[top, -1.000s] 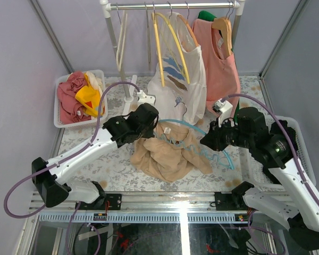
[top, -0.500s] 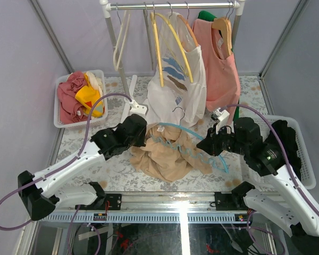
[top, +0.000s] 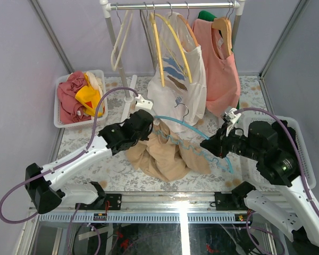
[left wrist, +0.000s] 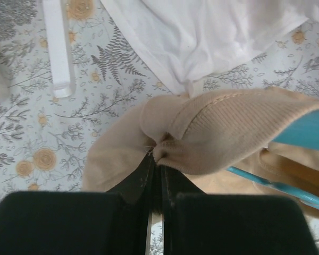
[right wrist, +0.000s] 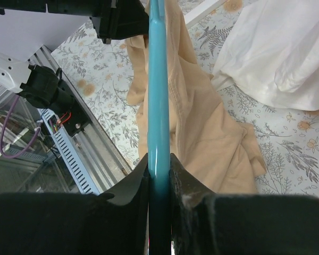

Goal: Place the t-shirt on the hanger

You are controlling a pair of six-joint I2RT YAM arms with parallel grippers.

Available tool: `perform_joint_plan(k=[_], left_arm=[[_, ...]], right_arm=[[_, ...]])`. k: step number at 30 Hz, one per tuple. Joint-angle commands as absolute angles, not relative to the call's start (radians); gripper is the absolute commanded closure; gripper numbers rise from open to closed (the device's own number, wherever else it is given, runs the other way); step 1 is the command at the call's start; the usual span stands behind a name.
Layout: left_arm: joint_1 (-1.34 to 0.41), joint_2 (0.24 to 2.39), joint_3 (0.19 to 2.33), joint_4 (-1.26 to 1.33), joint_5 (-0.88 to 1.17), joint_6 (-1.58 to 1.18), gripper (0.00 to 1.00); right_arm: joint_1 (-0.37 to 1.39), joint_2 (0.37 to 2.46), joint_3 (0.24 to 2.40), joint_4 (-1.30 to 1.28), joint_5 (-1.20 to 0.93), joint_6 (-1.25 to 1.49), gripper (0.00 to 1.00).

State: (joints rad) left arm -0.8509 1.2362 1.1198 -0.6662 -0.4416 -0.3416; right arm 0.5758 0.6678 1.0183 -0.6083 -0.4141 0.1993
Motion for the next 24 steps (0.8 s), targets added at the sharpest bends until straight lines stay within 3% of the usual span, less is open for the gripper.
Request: perform_joint_plan(k=[1, 13, 24], left_arm=[[-0.852, 1.242, 1.142, -0.669, -0.564, -0.303, 1.0], [-0.851, 1.176, 1.144, -0.63, -0.472, -0.243, 1.0], [-0.848, 1.214, 1.299, -0.664, -0.4, -0.192, 0.99]], right_arm=[[0.573, 0.664, 1.094, -0.499, -0.455, 0.211, 1.0], [0.572, 0.757, 1.015, -0.421, -0.352, 0.132, 1.0], [0.574, 0.778, 0.994, -0.405, -0.526, 0.147, 1.0]])
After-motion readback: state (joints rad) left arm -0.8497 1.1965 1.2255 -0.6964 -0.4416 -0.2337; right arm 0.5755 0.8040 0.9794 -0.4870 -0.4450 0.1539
